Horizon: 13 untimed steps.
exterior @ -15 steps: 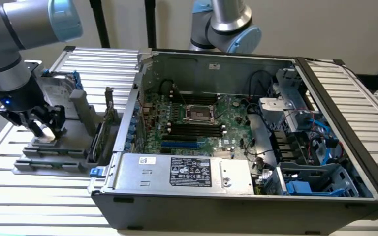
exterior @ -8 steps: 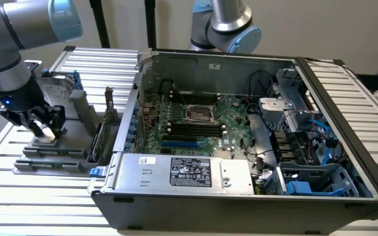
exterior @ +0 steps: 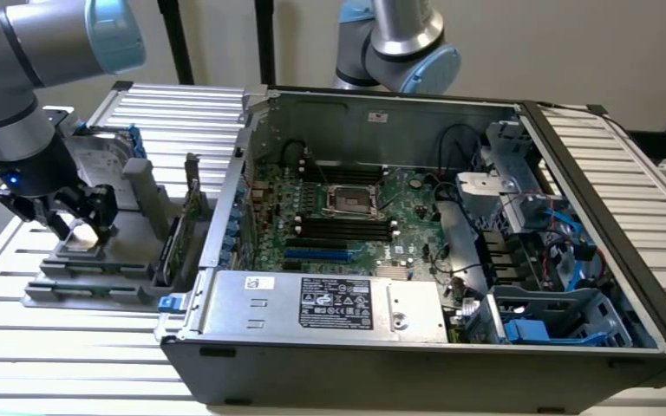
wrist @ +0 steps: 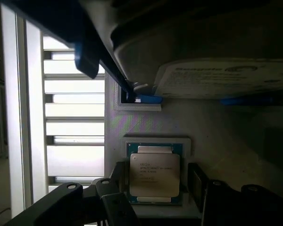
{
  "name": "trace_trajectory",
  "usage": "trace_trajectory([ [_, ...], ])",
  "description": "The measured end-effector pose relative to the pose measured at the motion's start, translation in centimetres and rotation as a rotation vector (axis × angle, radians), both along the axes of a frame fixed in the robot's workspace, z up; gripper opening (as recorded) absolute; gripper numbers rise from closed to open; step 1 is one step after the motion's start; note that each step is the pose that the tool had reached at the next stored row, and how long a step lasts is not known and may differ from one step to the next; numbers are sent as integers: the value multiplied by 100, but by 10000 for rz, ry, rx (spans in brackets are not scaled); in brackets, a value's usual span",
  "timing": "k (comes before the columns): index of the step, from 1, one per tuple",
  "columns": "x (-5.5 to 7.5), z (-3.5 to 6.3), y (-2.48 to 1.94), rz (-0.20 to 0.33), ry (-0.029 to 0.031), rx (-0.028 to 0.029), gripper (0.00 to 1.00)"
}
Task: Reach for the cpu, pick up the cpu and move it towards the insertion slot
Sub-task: 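Pick up the cpu and move it towards the insertion slot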
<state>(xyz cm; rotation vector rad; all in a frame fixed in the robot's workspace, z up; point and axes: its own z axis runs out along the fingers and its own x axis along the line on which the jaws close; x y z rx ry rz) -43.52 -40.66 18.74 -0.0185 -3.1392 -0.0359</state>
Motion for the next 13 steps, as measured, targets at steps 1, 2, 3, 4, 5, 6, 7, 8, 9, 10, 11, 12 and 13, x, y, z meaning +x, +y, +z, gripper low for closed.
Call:
trace_trajectory([
  [1, 0, -1, 0, -2, 1, 0, 65],
  [2, 0, -2, 0, -5, 1, 0, 65],
  [3, 0, -4, 0, -7, 0, 0, 65],
  [4, 0, -5, 0, -9, 0, 0, 65],
  [5, 0, -7, 0, -11, 0, 0, 65],
  [6, 0, -10, 0, -13, -1, 1, 65],
  [7, 0, -12, 0, -15, 0, 0, 65],
  [8, 0, -14, 0, -16, 0, 0, 65],
  [9, 0, -15, 0, -17, 1, 0, 65],
  [10, 0, -16, 0, -19, 1, 0, 65],
  [11, 0, -17, 0, -19, 0, 0, 65],
  [12, 0, -18, 0, -20, 0, 0, 65],
  [13, 0, -19, 0, -20, 0, 0, 65],
])
